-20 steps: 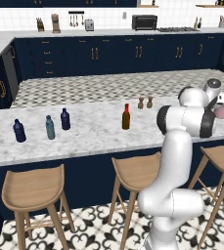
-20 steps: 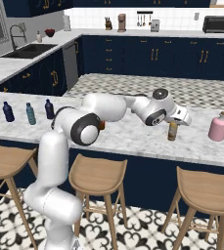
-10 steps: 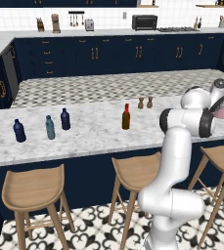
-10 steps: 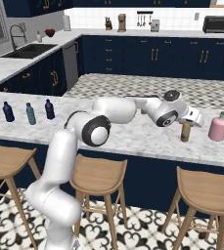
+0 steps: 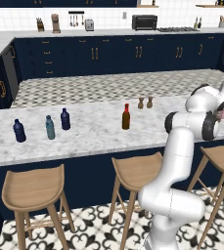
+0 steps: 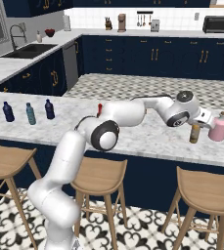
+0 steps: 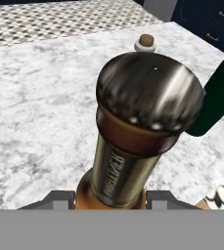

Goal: Move the plastic bottles in the middle to the plastics group, and the glass bottles in the middle to the glass group.

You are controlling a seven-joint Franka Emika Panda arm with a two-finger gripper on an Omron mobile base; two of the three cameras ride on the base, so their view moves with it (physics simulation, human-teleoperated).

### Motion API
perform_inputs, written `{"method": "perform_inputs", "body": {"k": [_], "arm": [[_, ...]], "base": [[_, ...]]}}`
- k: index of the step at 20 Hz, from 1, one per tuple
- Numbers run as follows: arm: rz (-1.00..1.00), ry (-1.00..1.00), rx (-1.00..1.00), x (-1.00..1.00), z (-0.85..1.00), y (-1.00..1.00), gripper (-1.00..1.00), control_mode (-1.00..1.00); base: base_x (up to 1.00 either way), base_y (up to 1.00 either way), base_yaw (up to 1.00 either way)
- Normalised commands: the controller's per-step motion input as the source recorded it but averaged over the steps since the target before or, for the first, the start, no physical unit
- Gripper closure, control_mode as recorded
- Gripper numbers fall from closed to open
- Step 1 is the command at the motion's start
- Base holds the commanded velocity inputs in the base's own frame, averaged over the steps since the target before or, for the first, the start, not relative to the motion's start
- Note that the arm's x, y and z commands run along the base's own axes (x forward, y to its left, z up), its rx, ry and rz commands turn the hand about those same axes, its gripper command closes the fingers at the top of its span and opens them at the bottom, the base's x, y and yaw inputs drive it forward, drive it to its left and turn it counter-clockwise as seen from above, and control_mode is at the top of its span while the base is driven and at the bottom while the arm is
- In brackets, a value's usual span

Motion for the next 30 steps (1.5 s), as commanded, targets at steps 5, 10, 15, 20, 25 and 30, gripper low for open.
{"method": "perform_inputs", "body": {"k": [5,10,15,20,25,30], "arm": [[-0.01,-0.02,0.0,0.0,-0.28,0.09,1.0,-1.0],[-0.03,-0.03,0.0,0.0,-0.39,0.0,1.0,-1.0],[-0.01,-0.08,0.0,0.0,-0.17,-0.01,1.0,-1.0],[0.0,-0.17,0.0,0.17,0.02,-0.09,1.0,-1.0],[-0.01,-0.02,0.0,0.05,0.0,-0.15,1.0,-1.0],[0.0,0.02,-0.01,0.08,0.07,-0.15,1.0,-1.0]], "base": [[0.0,0.0,0.0],[0.0,0.0,0.0],[0.0,0.0,0.0],[0.0,0.0,0.0],[0.0,0.0,0.0],[0.0,0.0,0.0]]}}
